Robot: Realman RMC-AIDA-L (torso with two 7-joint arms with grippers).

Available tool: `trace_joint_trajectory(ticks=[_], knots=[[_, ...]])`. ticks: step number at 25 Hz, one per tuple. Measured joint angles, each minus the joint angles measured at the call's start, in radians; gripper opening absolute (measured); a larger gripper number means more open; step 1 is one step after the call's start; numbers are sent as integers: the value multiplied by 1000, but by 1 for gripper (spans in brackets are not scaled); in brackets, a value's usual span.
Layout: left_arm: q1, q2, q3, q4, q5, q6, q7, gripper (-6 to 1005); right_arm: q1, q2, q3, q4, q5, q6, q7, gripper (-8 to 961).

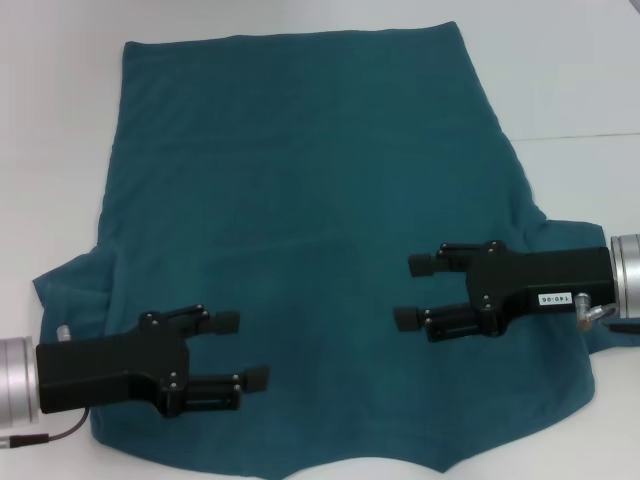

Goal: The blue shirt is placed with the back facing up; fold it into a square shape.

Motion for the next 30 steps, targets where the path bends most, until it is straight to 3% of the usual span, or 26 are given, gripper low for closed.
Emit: trace_joint_trajectory(ticks=[17,24,30], knots=[[-2,-3,-44,0,-2,-39,-32,882,7,5,4,0,1,8,2,915],[1,-8,-183,-1,-2,-210,-158,880,10,15,23,0,2,16,15,915],[14,-10,-227,-6,-2,-367,-264,877,15,23,25,0,3,29,36,915]])
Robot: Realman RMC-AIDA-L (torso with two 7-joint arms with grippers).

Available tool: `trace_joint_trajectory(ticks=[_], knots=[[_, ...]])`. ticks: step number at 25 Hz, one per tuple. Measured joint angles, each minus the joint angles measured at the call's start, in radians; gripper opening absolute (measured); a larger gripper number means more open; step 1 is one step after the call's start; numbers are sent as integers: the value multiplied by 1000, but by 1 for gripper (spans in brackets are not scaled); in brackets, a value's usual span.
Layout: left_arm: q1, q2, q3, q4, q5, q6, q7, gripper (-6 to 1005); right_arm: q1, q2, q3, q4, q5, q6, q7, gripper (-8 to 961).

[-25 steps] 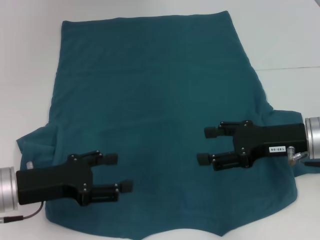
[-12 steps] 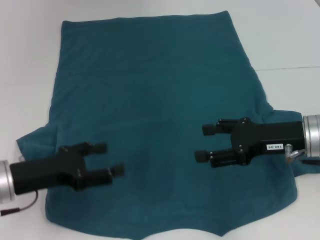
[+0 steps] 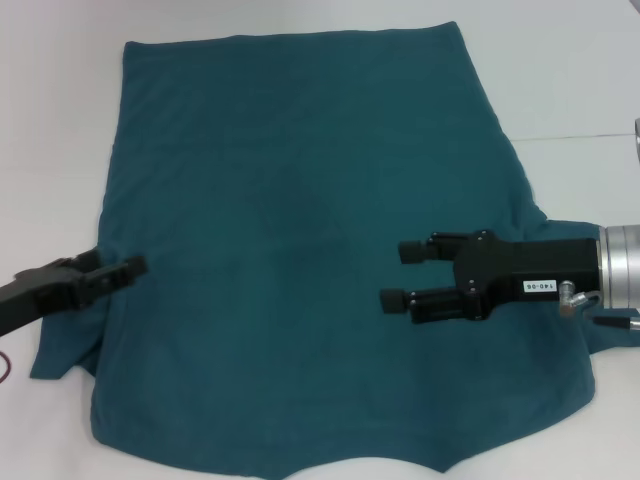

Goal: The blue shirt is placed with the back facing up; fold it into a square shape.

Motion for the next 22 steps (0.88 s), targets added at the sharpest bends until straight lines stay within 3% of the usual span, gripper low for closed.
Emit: trace_joint_trajectory(ticks=[10,22], knots=[[15,-8,-16,-18,0,-193,-62,874,10,6,0,0,2,8,24,915],[52,-13,-43,-23,5,-235,-69,870,11,6,4,0,2,10,27,915]])
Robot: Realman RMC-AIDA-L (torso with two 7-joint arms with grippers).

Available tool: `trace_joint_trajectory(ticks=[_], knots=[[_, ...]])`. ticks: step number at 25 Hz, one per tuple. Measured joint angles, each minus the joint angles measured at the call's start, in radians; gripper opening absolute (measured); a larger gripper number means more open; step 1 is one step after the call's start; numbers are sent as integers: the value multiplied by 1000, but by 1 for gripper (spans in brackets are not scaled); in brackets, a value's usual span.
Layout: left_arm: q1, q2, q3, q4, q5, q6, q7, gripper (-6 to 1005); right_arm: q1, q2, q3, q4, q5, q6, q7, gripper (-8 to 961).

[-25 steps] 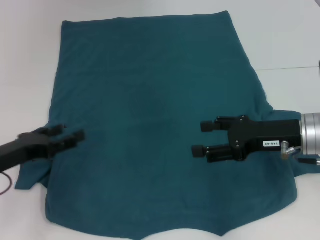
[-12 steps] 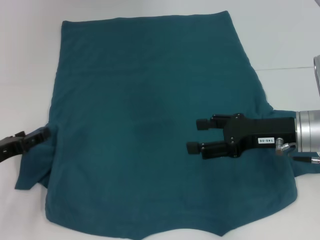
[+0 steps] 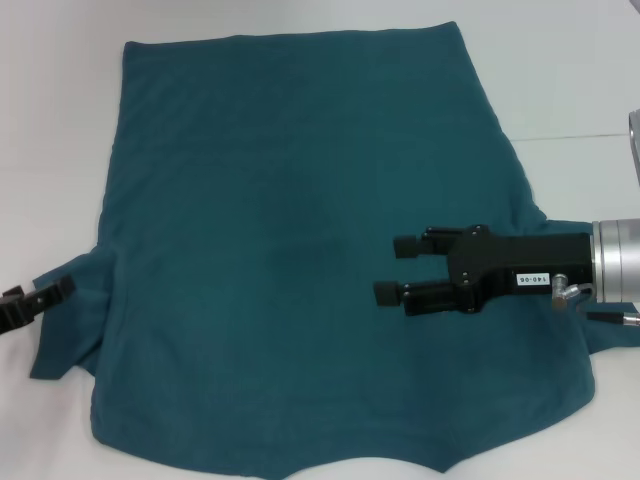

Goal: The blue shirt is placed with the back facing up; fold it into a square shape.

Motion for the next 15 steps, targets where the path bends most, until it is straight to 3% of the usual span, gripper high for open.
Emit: trace_joint_trajectory(ticks=[15], knots=[[-13,-1,10,-53,4,-21,26,865,0,3,3,1,0,0,11,915]])
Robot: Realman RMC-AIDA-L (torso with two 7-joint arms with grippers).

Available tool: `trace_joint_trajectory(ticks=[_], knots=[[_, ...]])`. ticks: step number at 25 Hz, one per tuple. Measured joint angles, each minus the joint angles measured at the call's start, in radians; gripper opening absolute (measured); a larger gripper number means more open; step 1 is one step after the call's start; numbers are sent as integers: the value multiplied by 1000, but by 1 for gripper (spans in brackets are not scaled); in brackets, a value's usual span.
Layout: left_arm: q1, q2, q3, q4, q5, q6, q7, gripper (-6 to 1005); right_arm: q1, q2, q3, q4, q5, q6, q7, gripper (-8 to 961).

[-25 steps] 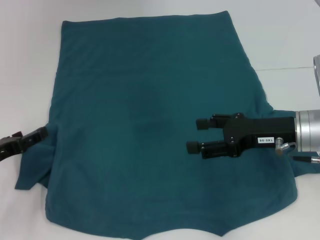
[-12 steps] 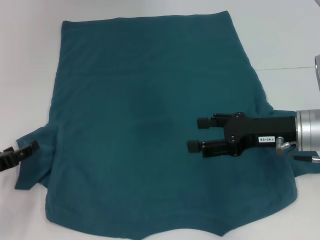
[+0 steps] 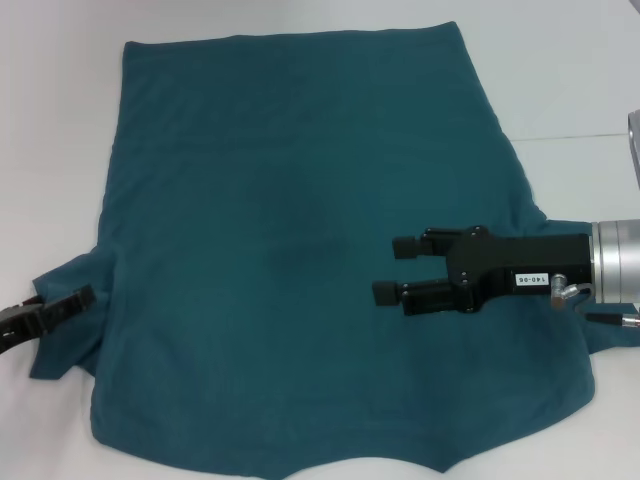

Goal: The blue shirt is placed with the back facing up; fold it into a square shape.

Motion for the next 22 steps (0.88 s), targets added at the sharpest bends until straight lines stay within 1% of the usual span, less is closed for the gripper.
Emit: trace_joint_trajectory(ticks=[5,10,15,18,22], knots=[[-9,1,0,-22,1,-49,-2,863,-1,0,1,0,0,0,0,915],[-11,0,0,-20,-4,-55,-3,861,-1,0,2,0,0,0,0,915],[-12,0,0,-24,-5,-59,-2,698,-1,0,4,0,0,1,0,915],[-14,0,0,-24,-5,-59,-2,457,-1,0,5,-1,3,1,0,915],[-14,0,0,-24,-6,-60,-3,266,-4,0,6,-1,11,2,0,915]])
